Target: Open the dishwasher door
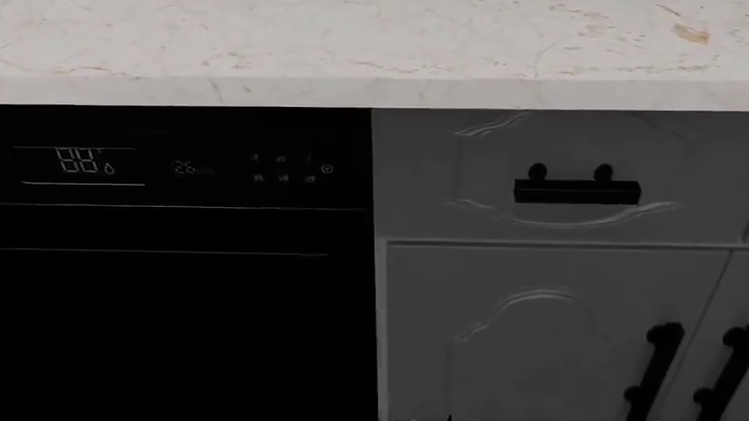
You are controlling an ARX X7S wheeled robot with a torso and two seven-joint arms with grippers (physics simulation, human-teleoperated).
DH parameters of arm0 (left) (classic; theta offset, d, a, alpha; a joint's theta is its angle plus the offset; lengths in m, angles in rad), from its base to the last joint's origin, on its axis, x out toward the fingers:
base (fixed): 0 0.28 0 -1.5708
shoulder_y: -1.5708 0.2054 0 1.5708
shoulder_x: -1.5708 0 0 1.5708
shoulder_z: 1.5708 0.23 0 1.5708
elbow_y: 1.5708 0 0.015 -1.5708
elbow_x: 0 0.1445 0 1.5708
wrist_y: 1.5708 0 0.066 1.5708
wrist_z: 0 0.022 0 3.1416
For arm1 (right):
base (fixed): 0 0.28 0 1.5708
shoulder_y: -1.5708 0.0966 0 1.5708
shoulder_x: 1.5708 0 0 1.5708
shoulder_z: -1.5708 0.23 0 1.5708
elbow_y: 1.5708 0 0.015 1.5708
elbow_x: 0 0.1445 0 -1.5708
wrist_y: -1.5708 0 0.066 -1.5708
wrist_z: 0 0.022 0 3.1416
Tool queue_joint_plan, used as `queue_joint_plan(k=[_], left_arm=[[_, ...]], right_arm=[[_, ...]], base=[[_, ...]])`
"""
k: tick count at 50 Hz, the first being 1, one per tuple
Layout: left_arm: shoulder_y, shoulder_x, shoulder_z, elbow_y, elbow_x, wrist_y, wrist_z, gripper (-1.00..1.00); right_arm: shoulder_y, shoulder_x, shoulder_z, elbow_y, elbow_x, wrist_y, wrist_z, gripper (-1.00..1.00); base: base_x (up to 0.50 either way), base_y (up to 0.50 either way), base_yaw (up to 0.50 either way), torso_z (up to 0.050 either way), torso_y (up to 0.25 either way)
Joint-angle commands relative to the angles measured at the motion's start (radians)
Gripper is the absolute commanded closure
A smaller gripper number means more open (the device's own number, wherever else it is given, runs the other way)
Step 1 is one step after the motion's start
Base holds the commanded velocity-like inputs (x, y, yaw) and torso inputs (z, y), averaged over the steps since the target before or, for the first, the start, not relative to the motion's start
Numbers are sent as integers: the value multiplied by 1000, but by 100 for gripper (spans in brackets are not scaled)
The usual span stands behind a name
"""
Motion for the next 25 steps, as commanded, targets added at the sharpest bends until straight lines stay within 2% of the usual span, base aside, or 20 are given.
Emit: queue_joint_plan(k=[1,6,20,25], left_arm=[[-3,-6,8,-3,-2,-3,-8,-100],[-5,-7,7,-6,-4,10,-12,-100],[-2,-15,17,-3,-3,18,-19,-100],[-6,-16,21,-9,-3,21,-21,-100]], right_arm=[[2,4,-4,9,10,-7,3,-100],[5,5,-7,18,12,-12,5,-100],[-3,12,-17,18,15,-14,12,-100],[1,15,-19,31,15,-21,12,-100]], base=[[0,0,0,-50,0],[0,0,0,-50,0],[0,0,0,0,0],[300,0,0,0,0]])
